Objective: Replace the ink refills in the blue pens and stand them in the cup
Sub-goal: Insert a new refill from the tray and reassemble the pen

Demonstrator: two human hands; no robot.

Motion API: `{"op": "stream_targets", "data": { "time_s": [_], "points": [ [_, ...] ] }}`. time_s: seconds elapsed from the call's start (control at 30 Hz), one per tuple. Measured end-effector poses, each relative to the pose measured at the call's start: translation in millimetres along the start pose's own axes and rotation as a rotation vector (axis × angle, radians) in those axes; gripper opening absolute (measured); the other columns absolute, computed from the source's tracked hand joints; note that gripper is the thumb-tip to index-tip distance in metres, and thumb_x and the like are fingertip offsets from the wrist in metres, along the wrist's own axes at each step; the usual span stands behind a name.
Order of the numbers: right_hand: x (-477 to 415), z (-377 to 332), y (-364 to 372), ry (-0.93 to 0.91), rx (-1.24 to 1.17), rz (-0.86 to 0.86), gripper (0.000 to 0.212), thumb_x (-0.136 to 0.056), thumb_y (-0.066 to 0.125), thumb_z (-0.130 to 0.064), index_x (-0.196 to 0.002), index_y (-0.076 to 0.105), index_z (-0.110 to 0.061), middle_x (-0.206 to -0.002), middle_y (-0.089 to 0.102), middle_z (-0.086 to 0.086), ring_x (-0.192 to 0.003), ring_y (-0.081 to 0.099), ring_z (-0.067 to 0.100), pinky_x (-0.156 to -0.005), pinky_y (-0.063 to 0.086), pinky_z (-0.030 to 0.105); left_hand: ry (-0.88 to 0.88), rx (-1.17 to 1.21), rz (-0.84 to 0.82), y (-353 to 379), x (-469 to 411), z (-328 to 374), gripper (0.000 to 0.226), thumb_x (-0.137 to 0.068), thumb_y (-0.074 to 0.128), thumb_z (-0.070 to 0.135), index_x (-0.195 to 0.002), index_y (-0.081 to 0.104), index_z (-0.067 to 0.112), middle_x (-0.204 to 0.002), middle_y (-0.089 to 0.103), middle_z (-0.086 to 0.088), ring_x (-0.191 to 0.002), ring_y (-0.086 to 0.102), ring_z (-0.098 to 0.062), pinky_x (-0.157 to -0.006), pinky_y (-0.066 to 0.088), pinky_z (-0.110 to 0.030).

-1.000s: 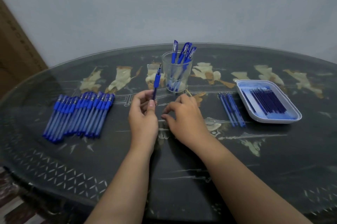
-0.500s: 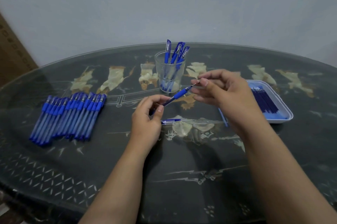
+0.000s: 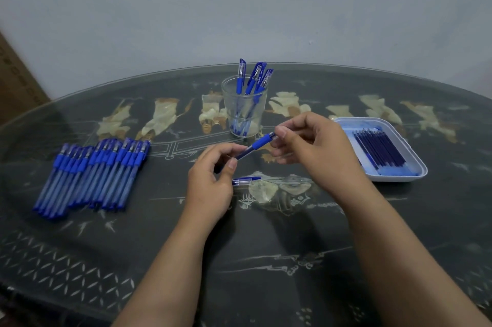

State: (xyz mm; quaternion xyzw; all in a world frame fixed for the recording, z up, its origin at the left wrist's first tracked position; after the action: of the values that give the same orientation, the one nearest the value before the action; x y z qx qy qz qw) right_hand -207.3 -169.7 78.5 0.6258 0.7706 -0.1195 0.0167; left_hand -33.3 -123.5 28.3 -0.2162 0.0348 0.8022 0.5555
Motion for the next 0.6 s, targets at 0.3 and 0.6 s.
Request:
{"op": "stream_targets", "data": {
  "time_s": [0.3,0.6],
  "points": [
    [-0.7,-0.8,-6.1,-0.061,-0.026,-0.010,0.017,-0.091,0.066,-0.018,-0.106,0.066,-0.025,-0.093,0.071,0.010,-0.086,0.071,0.021,-0.072,0.060,0.034,-0.002,-0.006,-0.002,1.4,-0.7,-0.1,0.045,-0.091,0.055,-0.008,-0.096,0.068,0.035,-0.102,0.068,0.005,-0.094,0.061,-0.008,-0.083,0.043,-0.012],
    [-1.5,0.7,-7.8,-0.086,0.027,0.065,0.017,-0.084,0.073,-0.038,-0.098,0.065,-0.031,-0.088,0.069,0.009,-0.083,0.068,0.029,-0.074,0.059,0.043,0.002,0.022,-0.042,4.1,1.0,2.3,0.042,-0.090,0.055,-0.009,-0.103,0.070,0.028,-0.108,0.068,0.003,-0.101,0.062,-0.003,-0.088,0.045,-0.013]
  ]
}}
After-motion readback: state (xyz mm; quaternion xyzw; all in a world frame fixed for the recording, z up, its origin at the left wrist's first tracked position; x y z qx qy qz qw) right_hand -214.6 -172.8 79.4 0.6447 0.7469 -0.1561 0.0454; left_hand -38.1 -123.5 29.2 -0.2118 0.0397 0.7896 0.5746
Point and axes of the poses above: each hand's wrist, its own x-axis away from the middle knuckle, its own y-axis out of the palm, z = x × y, the point moved 9 cm from there along -x, towards the middle knuckle
